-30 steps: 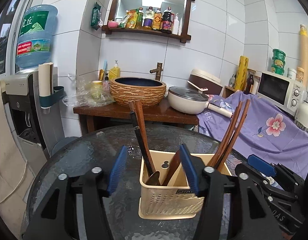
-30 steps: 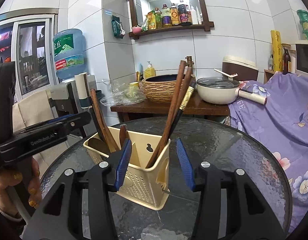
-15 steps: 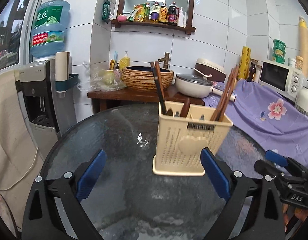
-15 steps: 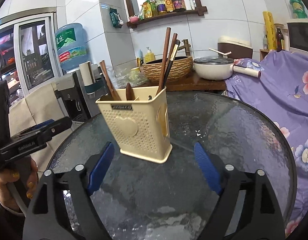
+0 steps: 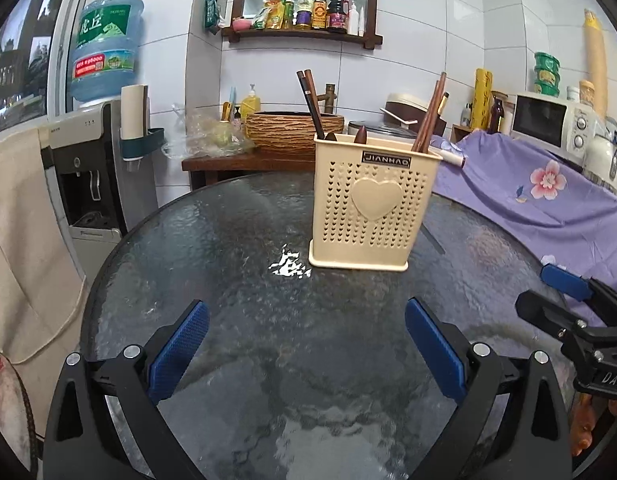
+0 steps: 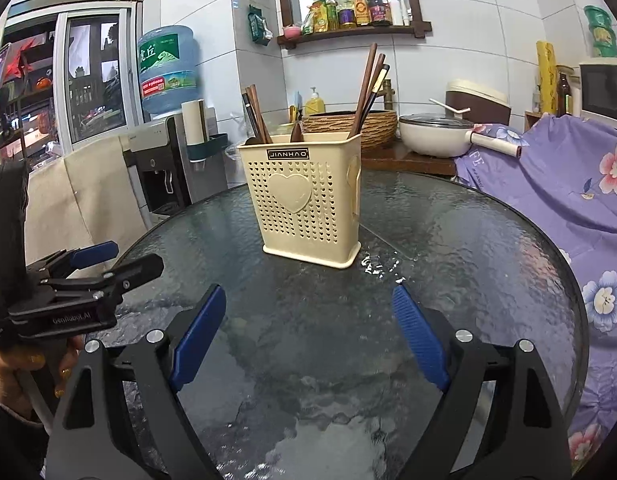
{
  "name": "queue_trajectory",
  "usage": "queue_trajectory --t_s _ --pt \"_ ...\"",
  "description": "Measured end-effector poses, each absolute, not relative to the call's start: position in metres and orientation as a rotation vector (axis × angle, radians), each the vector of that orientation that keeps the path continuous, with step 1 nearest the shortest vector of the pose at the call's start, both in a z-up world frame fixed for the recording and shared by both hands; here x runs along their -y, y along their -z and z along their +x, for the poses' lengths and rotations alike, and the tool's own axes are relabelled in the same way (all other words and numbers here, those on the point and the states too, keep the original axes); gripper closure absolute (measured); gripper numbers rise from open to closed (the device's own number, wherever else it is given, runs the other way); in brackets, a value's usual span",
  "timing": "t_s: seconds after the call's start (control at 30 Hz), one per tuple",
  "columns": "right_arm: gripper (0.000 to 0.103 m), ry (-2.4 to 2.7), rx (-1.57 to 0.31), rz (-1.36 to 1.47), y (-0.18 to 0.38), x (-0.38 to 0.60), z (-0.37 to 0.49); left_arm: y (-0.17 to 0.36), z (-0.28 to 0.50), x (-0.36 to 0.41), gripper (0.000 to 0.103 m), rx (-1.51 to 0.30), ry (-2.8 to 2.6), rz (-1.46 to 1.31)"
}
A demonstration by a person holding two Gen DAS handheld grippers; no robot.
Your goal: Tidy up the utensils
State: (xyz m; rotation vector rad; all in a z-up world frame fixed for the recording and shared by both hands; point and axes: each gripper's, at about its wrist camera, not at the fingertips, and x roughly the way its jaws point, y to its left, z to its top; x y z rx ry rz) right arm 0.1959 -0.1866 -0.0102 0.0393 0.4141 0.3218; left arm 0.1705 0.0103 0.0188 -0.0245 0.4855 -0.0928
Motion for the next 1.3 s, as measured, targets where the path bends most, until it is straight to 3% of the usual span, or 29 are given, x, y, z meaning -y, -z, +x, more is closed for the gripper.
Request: queue_trajectory --t_s 0.37,0.83,1.3 --pt "0.006 -0.262 -0.282 0.062 0.024 0.184 0.101 -0.001 0.099 -0.009 0.006 -0.433 0.079 -0.014" --pt "0.006 -0.255 -0.257 0.038 0.025 0.184 0.051 -0.005 0.042 -0.013 0.006 -0.373 0.087 -0.014" --pt "0.006 -0.244 -0.282 0.028 0.027 0.180 0.053 -0.005 0.034 -0.014 0.006 -0.376 0.073 -0.020"
